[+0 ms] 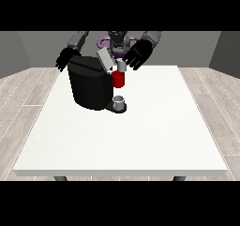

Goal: Insert the coffee pod into the coffee machine and close the lid

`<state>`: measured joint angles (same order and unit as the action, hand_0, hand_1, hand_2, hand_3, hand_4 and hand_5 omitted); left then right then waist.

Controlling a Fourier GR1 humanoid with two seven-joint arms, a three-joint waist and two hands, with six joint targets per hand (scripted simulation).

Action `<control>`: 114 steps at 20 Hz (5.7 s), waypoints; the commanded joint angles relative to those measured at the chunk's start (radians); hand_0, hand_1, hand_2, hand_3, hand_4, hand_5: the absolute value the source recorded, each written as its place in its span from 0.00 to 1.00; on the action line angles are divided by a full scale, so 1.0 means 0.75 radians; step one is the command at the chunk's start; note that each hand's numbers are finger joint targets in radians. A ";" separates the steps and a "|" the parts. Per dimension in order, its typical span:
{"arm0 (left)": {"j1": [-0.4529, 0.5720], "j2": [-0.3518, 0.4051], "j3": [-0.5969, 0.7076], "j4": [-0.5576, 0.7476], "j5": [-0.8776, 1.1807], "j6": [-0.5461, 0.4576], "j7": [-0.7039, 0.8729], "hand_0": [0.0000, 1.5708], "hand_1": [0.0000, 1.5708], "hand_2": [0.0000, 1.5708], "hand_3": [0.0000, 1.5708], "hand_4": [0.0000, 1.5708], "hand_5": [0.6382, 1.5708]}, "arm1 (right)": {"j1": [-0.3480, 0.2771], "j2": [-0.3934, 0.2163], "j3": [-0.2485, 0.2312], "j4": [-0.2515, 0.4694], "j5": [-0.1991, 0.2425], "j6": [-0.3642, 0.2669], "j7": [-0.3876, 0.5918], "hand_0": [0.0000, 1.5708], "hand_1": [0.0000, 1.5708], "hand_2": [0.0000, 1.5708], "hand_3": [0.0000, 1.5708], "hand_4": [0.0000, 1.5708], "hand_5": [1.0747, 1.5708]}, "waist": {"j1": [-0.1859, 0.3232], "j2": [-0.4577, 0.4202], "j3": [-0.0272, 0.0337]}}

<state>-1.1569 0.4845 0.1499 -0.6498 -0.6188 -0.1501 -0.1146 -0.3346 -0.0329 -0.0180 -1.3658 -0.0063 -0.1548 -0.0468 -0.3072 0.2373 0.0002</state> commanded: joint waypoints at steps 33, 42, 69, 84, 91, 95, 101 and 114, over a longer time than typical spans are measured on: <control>0.025 -0.133 -0.034 0.084 -0.077 0.064 0.013 0.76 0.76 0.79 0.73 0.30 1.00 | 0.043 -0.005 -0.017 -0.068 -0.011 -0.024 0.040 0.00 0.00 0.00 0.00 0.23 1.00 | -0.013 0.029 -0.0004; -0.045 -0.044 -0.047 0.061 -0.104 -0.021 -0.018 0.69 0.69 0.72 0.61 0.26 1.00 | 0.030 0.000 -0.054 -0.012 -0.028 -0.025 -0.067 0.00 0.00 0.00 0.00 0.27 1.00 | 0.025 0.049 0.0001; 0.094 -0.081 -0.134 0.037 -0.205 -0.076 -0.100 0.00 0.00 0.00 0.00 0.00 1.00 | 0.100 -0.062 -0.119 0.040 -0.081 0.021 -0.054 0.00 0.00 0.00 0.00 0.25 1.00 | 0.103 -0.089 0.0000; 0.336 -0.350 0.246 0.028 0.260 -0.103 -0.100 0.00 0.00 0.00 0.00 0.17 1.00 | 0.352 -0.011 -0.062 0.020 -0.068 -0.001 -0.105 0.00 0.00 0.00 0.00 0.31 1.00 | 0.273 -0.449 -0.0033; 0.579 -0.512 0.240 -0.017 0.336 -0.098 -0.169 0.00 0.00 0.00 0.00 0.00 1.00 | 0.297 -0.122 -0.048 -0.070 -0.085 0.096 0.062 0.00 0.00 0.00 0.00 0.18 1.00 | 0.401 -0.641 -0.0014; 0.684 -0.524 0.294 -0.020 0.407 -0.103 -0.168 0.00 0.00 0.00 0.00 0.14 1.00 | 0.246 -0.185 -0.043 -0.152 -0.117 0.178 0.112 0.00 0.00 0.00 0.00 0.00 1.00 | 0.428 -0.666 -0.0011; 0.737 -0.541 0.292 -0.134 0.503 -0.186 -0.198 0.00 0.00 0.00 0.00 0.00 1.00 | 0.128 -0.224 -0.057 -0.135 -0.109 0.212 0.107 0.00 0.00 0.00 0.00 0.00 1.00 | 0.529 -0.568 -0.0005; 1.008 -0.644 0.157 -0.518 0.668 -0.239 -0.043 0.00 0.00 0.00 0.00 0.07 1.00 | 0.061 -0.183 -0.028 -0.007 -0.078 0.263 0.130 0.00 0.00 0.00 0.00 0.00 1.00 | 0.647 -0.543 0.0002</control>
<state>-0.4504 0.0127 0.2898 -0.9556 -0.1465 -0.3112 -0.1831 -0.2739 -0.1748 -0.0227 -1.4105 -0.0412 0.0199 0.0443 0.1505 -0.1846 0.0000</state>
